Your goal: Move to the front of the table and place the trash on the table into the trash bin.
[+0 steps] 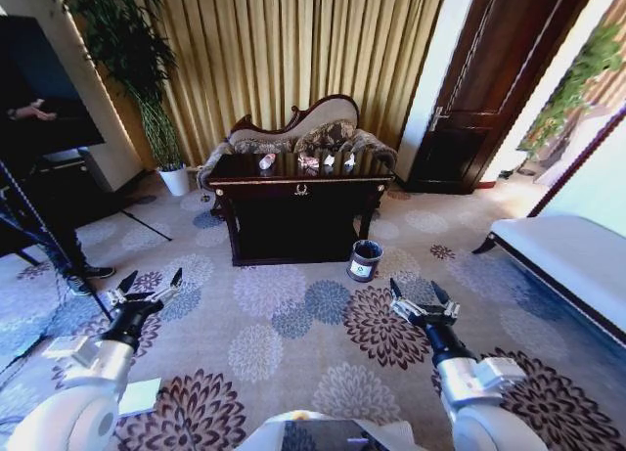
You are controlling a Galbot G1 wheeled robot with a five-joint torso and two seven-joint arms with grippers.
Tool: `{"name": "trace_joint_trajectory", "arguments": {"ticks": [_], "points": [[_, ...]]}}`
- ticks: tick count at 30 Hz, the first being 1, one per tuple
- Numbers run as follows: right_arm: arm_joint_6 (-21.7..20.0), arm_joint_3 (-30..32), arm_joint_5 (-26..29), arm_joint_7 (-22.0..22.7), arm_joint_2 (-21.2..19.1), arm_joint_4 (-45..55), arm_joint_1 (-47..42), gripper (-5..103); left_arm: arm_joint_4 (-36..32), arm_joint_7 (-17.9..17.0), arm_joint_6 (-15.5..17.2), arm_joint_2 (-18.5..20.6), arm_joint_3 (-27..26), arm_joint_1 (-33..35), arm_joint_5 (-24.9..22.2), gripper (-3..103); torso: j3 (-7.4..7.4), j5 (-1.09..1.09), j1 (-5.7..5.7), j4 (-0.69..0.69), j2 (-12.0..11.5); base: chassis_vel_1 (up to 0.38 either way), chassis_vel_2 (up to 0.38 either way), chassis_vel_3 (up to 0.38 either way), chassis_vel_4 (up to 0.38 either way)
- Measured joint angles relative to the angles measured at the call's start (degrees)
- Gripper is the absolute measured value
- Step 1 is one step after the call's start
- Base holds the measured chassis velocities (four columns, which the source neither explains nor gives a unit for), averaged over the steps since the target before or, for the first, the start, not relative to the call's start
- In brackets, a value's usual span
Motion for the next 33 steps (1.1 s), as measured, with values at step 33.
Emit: {"name": "trace_joint_trajectory", "arguments": {"ticks": [33], "points": [[-0.5,0.2,1.0,-0.4,0.2,0.0,0.0,100,0.3,0.8,-1.2,0.1,0.0,0.2,0.1,100,0.0,0.0,0.0,0.0,0.0,0.0,0.0,0.0,0.0]]}}
